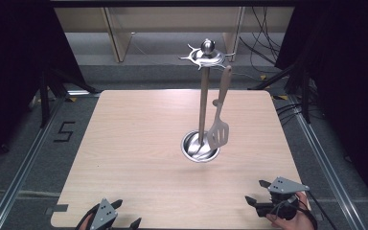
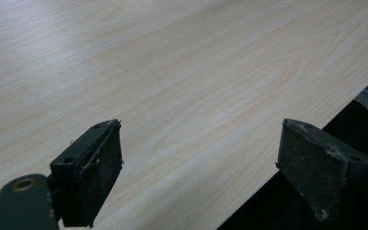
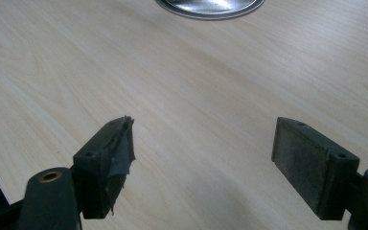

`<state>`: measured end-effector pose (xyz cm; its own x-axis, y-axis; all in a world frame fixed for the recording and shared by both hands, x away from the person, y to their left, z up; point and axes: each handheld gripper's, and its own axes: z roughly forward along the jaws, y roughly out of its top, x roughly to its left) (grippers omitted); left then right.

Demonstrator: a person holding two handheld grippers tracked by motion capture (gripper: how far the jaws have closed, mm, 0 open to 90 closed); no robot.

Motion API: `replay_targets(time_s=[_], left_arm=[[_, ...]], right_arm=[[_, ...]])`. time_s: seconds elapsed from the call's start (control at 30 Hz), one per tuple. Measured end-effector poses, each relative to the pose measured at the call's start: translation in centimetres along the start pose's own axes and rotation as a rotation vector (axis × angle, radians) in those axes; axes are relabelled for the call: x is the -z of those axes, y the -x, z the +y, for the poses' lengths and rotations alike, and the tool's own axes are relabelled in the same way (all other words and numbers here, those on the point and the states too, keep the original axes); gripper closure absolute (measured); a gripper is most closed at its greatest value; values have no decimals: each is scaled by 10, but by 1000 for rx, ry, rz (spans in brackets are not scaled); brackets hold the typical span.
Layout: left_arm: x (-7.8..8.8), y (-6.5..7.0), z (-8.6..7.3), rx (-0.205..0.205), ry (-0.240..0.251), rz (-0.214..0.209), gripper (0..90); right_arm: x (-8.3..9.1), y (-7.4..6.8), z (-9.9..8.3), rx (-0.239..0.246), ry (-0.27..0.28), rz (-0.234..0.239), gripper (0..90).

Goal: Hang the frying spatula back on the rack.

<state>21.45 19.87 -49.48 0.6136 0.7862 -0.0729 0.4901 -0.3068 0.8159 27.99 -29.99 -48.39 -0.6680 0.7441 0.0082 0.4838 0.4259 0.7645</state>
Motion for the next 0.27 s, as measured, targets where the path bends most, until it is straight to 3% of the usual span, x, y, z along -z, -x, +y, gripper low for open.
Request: replay_targets(time_s=[0.17,0.27], left_arm=[[-1,1,0,11,3,-2,150],[-1,0,-1,4,-1,-1,150]], right_arm=[[-1,-2,-2,-22,-13,16,231],[-2,1,-2,0,-11,4,229]])
